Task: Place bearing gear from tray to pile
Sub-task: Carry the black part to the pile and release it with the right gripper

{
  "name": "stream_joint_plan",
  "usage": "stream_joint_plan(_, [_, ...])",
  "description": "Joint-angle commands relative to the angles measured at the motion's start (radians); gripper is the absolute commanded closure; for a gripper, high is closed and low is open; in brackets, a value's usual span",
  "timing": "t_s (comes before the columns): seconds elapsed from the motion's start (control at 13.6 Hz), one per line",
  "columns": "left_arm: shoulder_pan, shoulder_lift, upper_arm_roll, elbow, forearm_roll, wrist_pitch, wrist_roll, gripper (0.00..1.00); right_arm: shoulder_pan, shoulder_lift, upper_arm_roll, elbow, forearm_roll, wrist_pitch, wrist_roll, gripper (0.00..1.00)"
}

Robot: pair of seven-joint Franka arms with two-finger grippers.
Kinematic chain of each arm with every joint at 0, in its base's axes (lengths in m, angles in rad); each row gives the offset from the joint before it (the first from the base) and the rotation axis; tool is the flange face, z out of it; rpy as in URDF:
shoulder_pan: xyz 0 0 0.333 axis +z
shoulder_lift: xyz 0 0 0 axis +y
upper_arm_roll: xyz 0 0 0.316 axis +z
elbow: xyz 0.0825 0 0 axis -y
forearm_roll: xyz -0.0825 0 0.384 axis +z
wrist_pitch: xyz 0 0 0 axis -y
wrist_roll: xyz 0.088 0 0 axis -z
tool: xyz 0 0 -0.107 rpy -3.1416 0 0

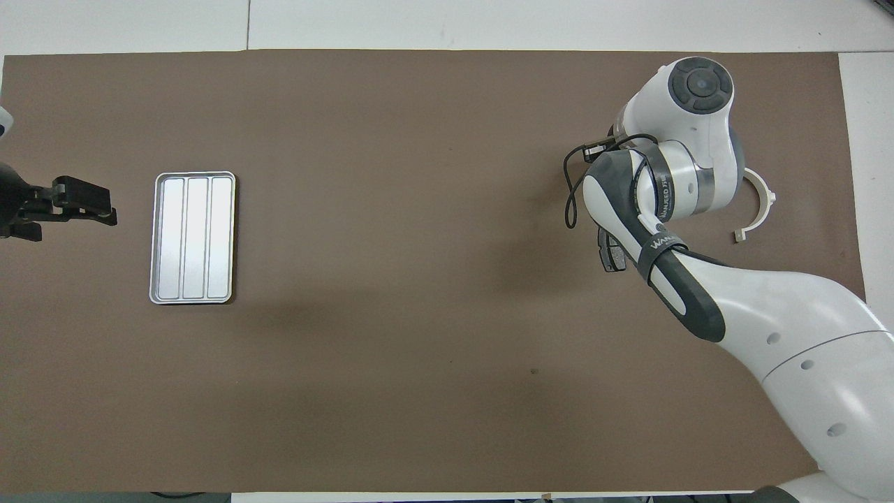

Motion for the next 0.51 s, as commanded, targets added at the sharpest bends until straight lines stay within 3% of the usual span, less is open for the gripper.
stream_joint_plan(0.0, [-0.012, -0.013, 0.012, -0.003, -0.002, -0.015, 0.003, 0.0, -0.016, -0.043, 0.016, -0.069, -0.003, 0.042, -0.031, 1.0])
stream_joint_plan(0.29, [-0.012, -0.013, 0.012, -0.003, -0.002, -0.015, 0.003, 0.0, -0.016, -0.043, 0.016, -0.07, -0.001, 0.044, -0.028, 1.0])
stream_joint_plan(0.37, [-0.012, -0.014, 0.012, -0.003, -0.002, -0.015, 0.003, 0.0, -0.016, -0.043, 0.016, -0.07, -0.001, 0.044, -0.028, 0.63])
stream_joint_plan(0.44, [-0.012, -0.013, 0.012, -0.003, -0.002, -0.015, 0.003, 0.0, -0.016, -0.043, 0.016, -0.07, 0.001, 0.042, -0.025, 0.01])
